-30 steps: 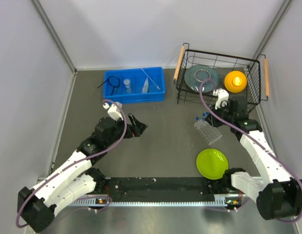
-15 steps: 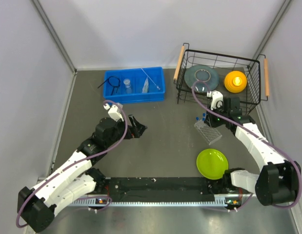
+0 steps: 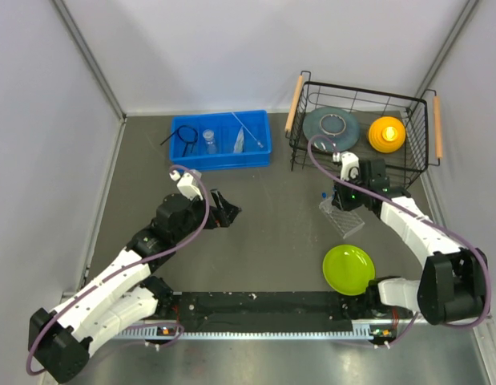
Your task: Organize the chemistry lab equipment
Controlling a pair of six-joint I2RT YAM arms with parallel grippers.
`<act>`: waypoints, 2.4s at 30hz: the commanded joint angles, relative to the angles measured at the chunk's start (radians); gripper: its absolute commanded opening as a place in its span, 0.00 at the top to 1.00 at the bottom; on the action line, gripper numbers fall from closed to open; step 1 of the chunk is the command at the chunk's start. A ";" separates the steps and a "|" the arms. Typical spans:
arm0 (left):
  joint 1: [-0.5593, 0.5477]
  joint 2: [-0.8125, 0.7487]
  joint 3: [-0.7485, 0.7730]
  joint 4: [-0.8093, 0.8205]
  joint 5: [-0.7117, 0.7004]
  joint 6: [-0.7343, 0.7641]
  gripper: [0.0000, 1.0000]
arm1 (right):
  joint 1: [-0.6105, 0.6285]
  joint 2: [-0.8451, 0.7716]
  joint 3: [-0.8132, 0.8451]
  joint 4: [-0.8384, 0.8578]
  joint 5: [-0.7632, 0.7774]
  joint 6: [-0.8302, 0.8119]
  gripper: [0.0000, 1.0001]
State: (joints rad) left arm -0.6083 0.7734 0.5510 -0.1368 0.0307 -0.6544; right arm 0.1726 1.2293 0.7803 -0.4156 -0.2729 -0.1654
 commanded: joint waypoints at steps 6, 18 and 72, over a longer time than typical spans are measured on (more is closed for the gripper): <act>0.005 -0.019 -0.011 0.017 -0.017 0.021 0.01 | 0.022 0.036 0.050 0.037 0.035 -0.026 0.84; 0.005 -0.020 -0.011 0.013 -0.022 0.027 0.01 | 0.057 0.084 0.066 0.029 0.061 -0.045 0.82; 0.151 -0.029 0.860 -0.604 -0.037 0.351 0.01 | -0.237 -0.370 0.810 -0.281 0.235 0.239 0.01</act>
State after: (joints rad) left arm -0.4603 0.7841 1.3674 -0.6769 -0.0380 -0.3313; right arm -0.0502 0.8555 1.5417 -0.6647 -0.0673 -0.0277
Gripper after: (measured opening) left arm 0.990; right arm 0.988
